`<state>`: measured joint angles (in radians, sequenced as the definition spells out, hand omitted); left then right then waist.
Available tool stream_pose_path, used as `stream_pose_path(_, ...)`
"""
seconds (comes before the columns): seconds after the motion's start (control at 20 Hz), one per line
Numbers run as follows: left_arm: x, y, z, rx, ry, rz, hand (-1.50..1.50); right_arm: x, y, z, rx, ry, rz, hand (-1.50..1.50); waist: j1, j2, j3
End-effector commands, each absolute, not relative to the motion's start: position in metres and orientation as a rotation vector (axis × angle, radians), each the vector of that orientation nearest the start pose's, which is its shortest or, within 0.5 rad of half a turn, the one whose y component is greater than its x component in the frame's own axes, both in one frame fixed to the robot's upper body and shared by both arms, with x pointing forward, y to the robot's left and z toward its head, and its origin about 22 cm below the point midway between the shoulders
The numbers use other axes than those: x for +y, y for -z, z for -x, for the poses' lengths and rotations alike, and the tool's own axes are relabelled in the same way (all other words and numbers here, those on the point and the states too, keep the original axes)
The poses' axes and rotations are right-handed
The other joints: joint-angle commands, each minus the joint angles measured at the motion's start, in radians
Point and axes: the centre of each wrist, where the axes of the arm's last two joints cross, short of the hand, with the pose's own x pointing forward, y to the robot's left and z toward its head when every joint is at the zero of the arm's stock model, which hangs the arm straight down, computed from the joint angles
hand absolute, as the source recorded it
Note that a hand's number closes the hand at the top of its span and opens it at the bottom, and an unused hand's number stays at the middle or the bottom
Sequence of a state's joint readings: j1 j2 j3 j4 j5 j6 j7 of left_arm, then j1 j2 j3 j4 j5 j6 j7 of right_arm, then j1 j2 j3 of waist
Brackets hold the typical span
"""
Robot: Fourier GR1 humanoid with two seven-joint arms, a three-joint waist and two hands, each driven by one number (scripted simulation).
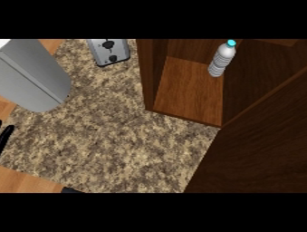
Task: Pick up the bottled water, place it into the cabinet and close the cabinet
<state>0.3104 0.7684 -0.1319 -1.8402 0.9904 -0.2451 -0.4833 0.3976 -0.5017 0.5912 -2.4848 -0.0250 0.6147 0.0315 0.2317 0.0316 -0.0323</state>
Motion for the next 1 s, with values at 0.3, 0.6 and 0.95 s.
stream_pose_path(0.3, 0.353, -0.068, -0.171, -1.867, -0.063, 0.558, -1.50, -0.174, -0.130, -0.086, -1.573, -1.064, -0.984, 1.50, 0.040, 0.038, 0.003)
stream_pose_path(0.6, 0.353, -0.076, -0.177, -1.892, -0.033, 0.567, -1.50, -0.175, -0.126, -0.090, -1.587, -0.983, -0.995, 1.50, 0.054, 0.056, 0.007)
stream_pose_path(0.95, 0.355, -0.070, -0.176, -1.873, -0.045, 0.583, -1.50, -0.183, -0.132, -0.106, -1.655, -1.004, -0.801, 1.50, 0.044, 0.048, 0.006)
